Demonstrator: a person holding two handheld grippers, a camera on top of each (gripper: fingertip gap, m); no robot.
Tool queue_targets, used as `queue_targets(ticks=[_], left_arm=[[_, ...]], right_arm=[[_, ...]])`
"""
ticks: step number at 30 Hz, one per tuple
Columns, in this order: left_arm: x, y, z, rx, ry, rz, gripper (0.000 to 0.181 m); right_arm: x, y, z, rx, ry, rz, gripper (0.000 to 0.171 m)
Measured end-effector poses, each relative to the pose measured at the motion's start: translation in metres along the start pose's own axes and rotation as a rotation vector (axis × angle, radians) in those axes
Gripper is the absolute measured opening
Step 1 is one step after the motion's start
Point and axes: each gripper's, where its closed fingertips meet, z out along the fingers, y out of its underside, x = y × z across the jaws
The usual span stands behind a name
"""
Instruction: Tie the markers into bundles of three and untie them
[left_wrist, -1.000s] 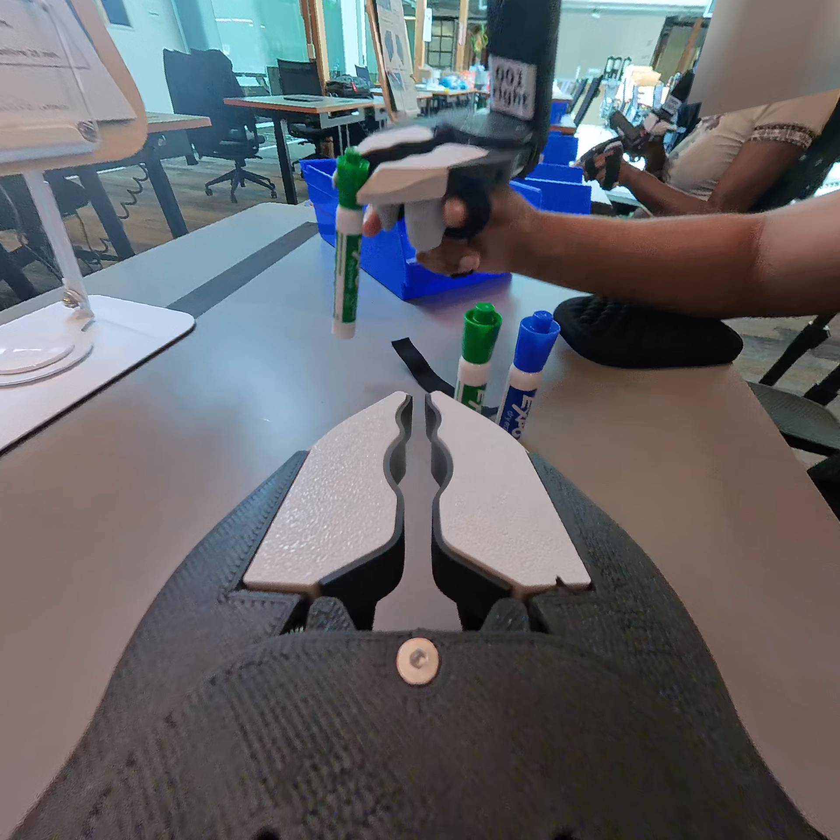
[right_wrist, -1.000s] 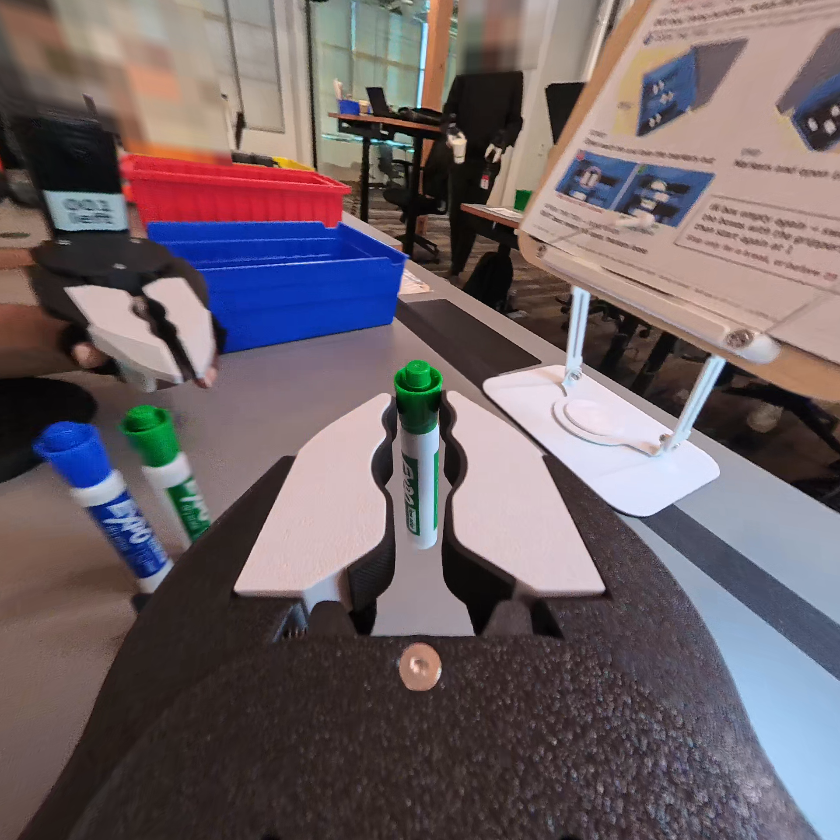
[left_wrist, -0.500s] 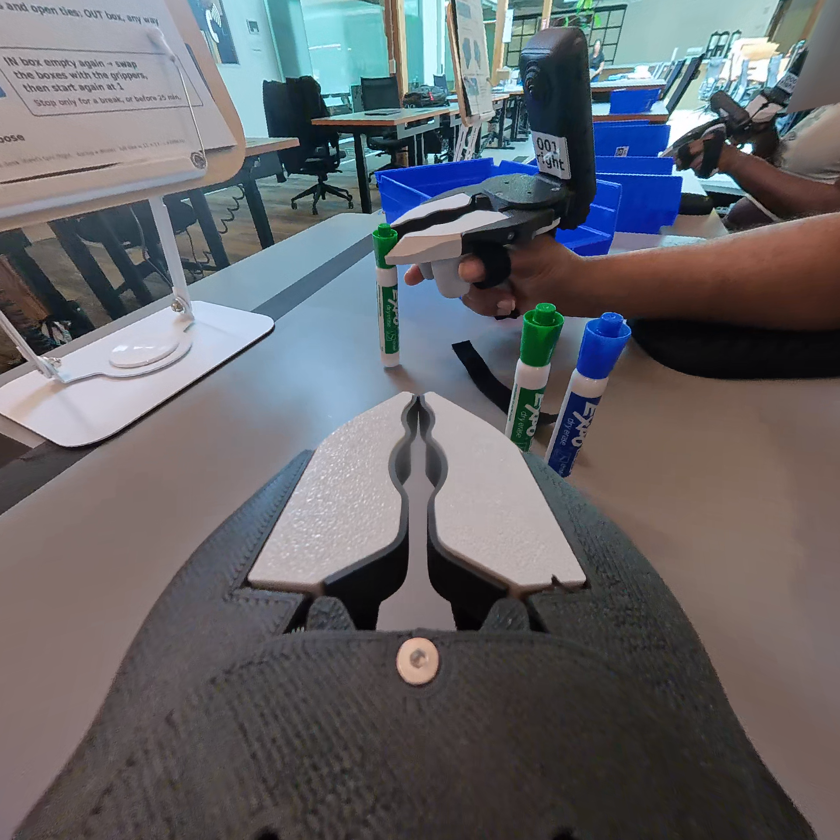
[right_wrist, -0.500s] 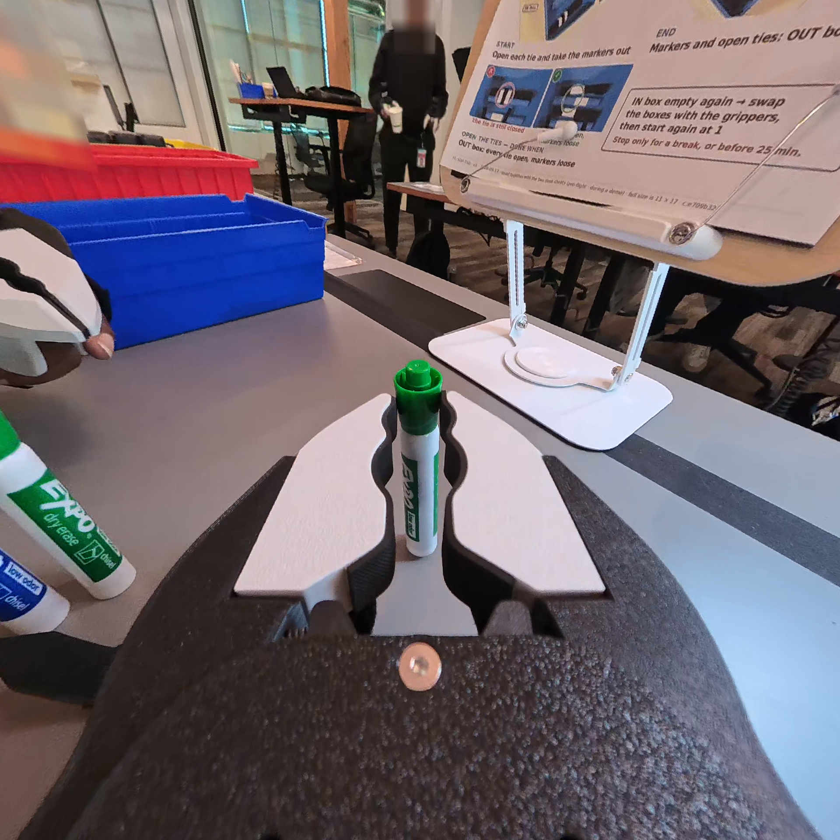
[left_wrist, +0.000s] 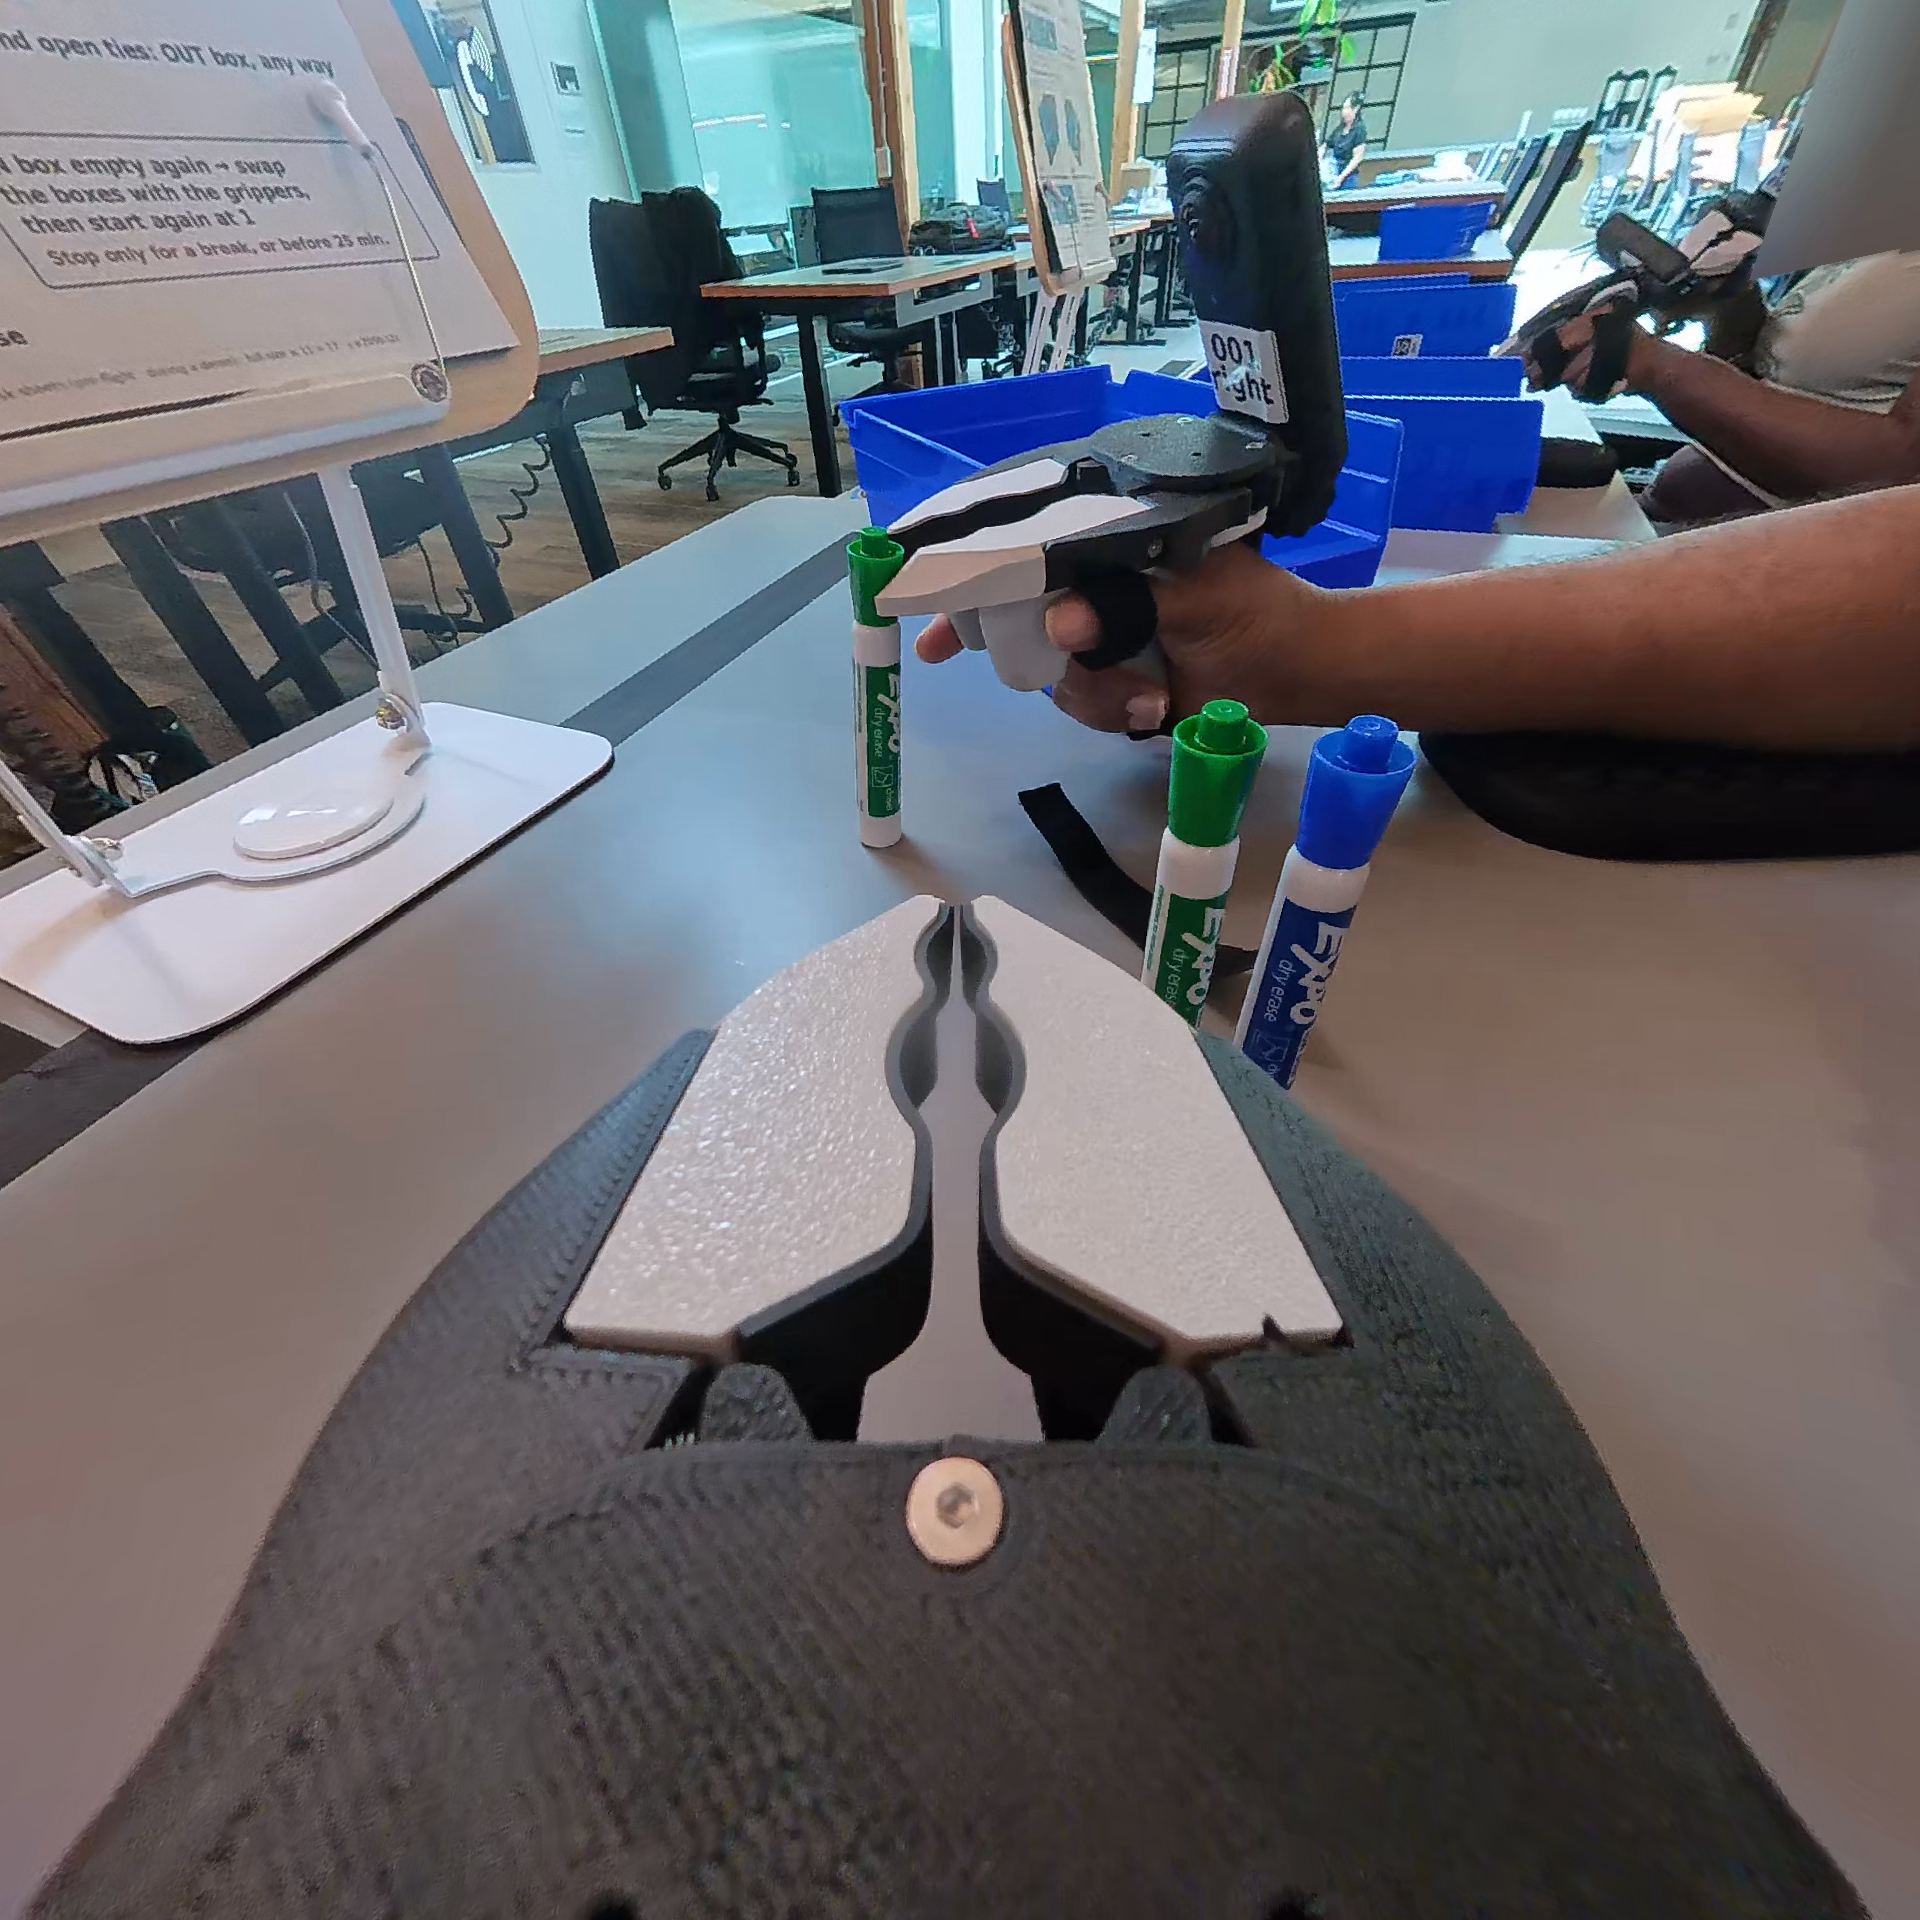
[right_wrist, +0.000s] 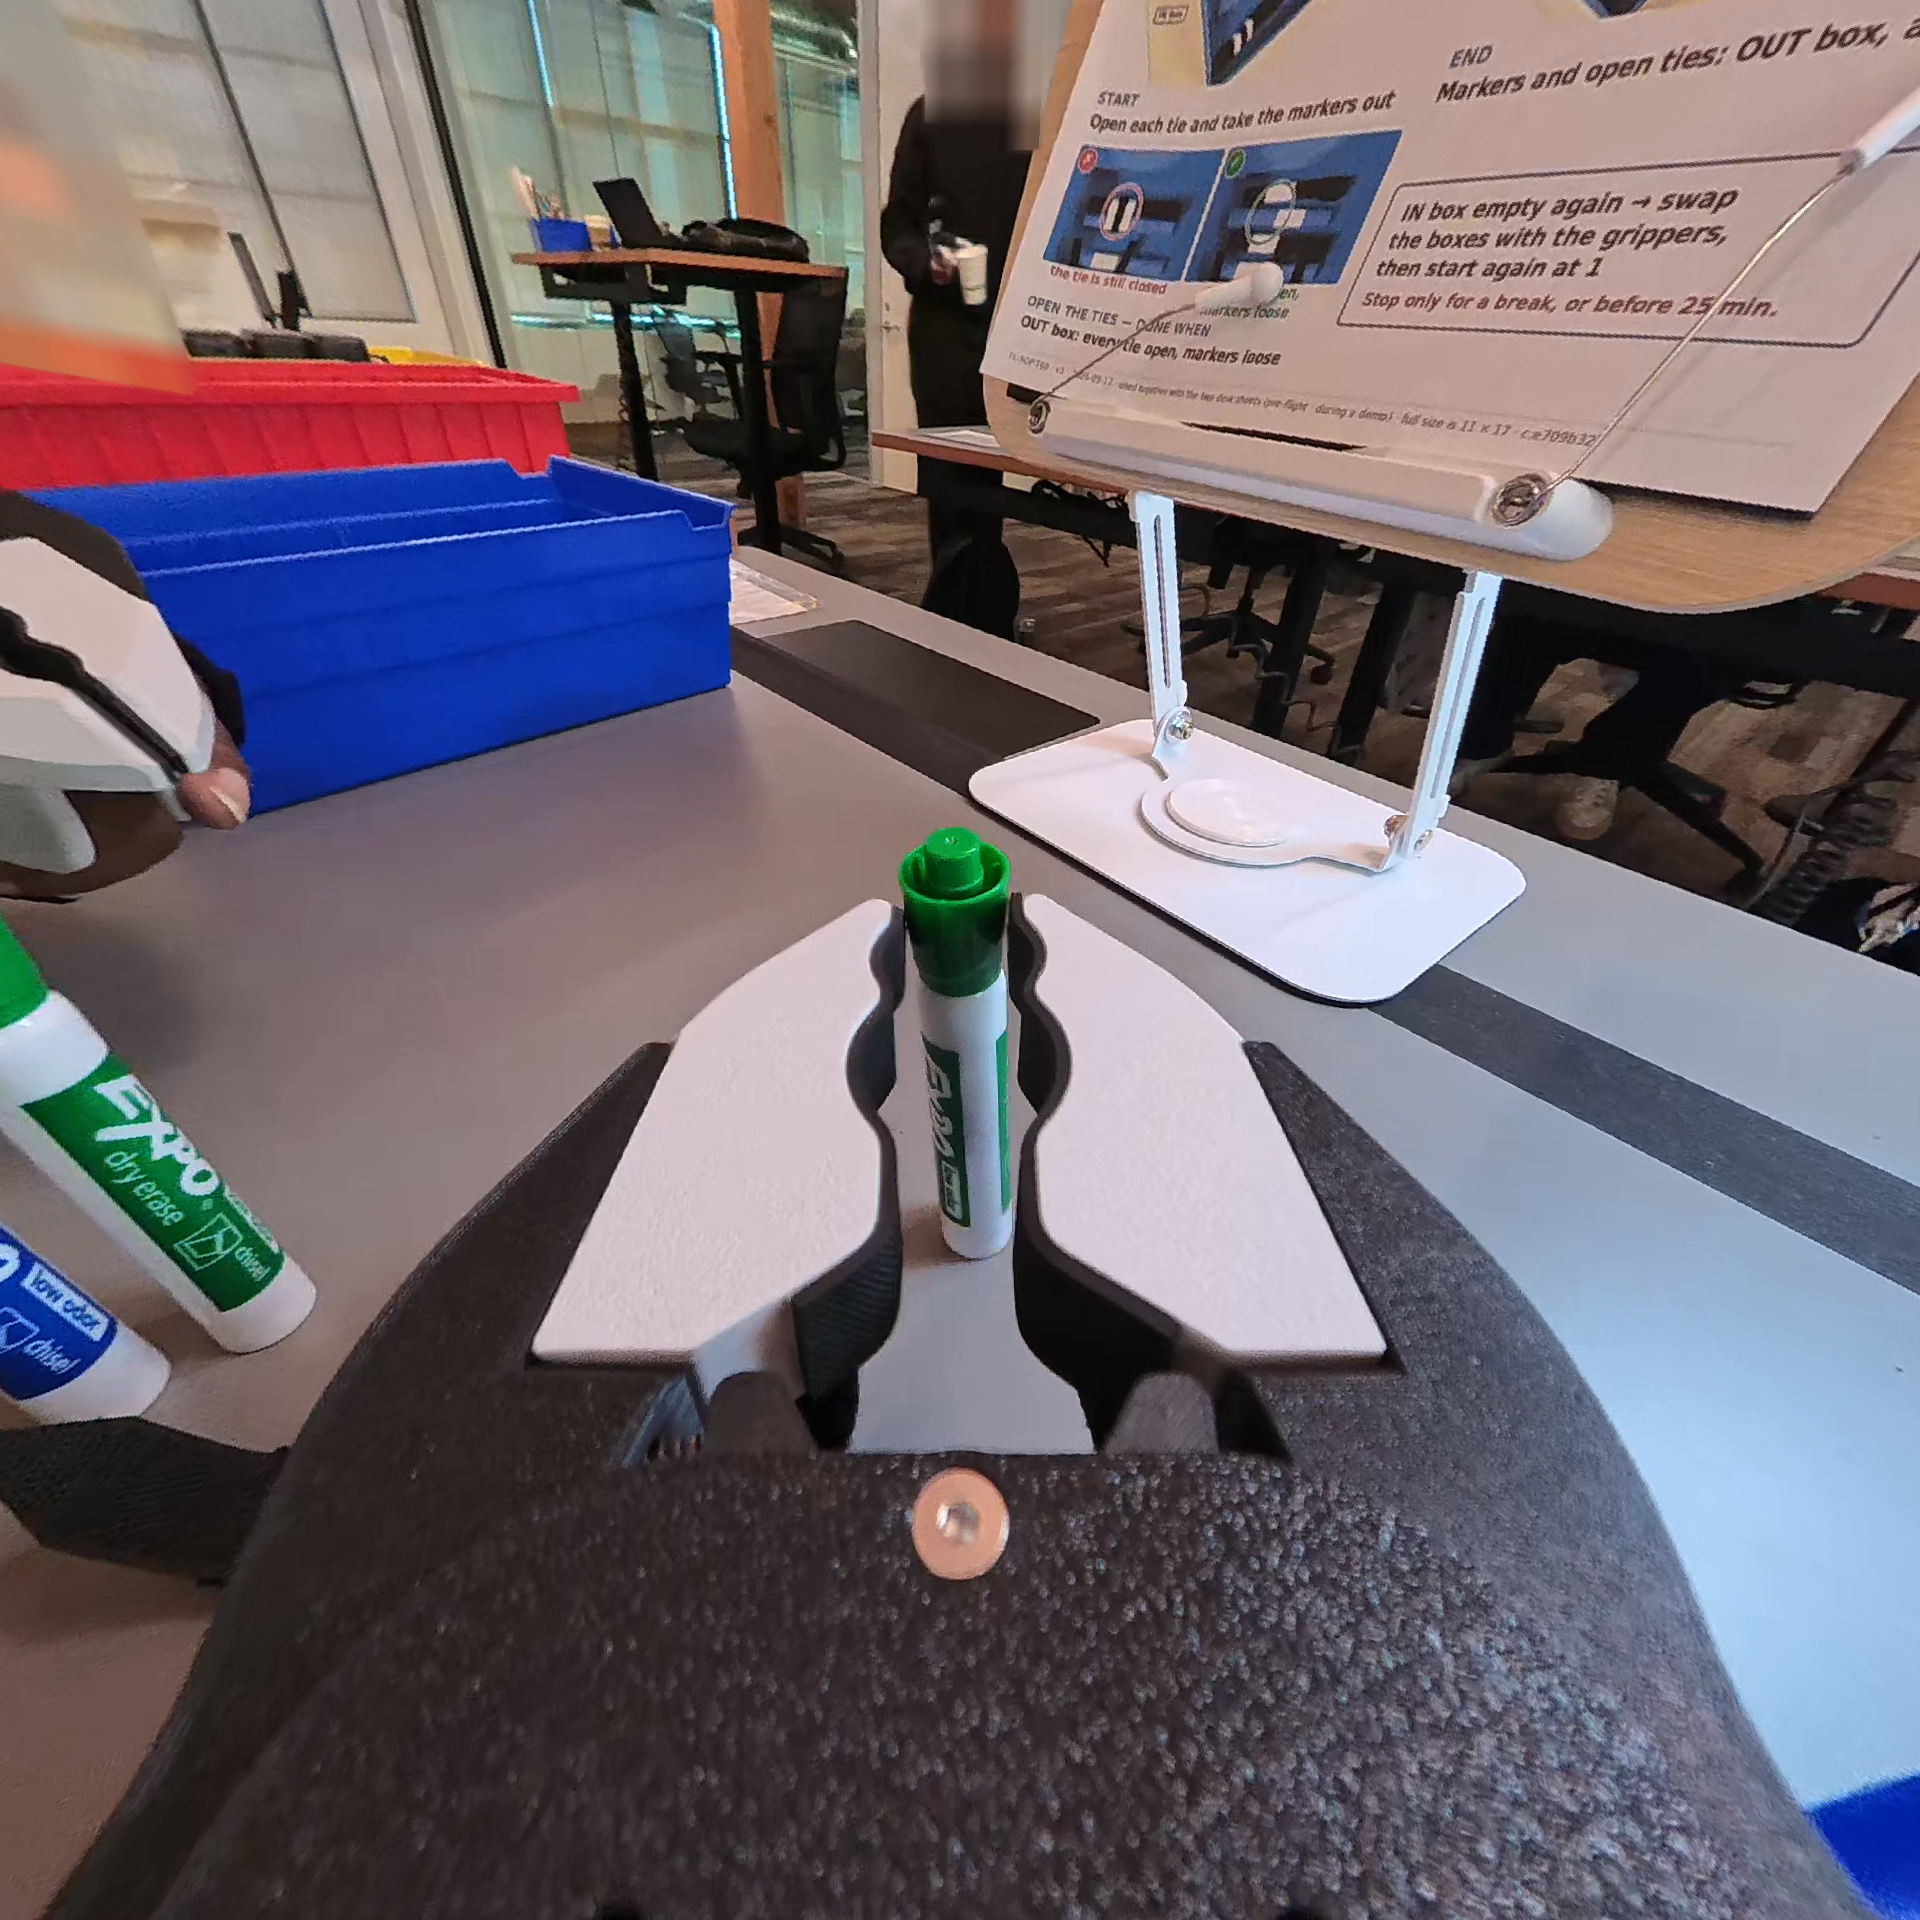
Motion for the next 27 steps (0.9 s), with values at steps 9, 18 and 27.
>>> queue_targets(ticks=[9, 18, 27], left_arm=[[0.002, 0.001, 0.001, -0.001, 0.022, -0.014, 0.006], [0.004, 0.003, 0.002, -0.008, 0.034, -0.021, 0.007], [0.003, -0.001, 0.0, 0.012, 0.028, -0.022, 0.009]], right_arm=[[0.0, 0.0, 0.0, -0.005, 0.0, -0.012, 0.021], [0.0, -0.003, -0.002, 0.005, 0.005, -0.017, 0.024], [0.003, -0.019, -0.008, 0.022, 0.067, -0.083, 0.046]])
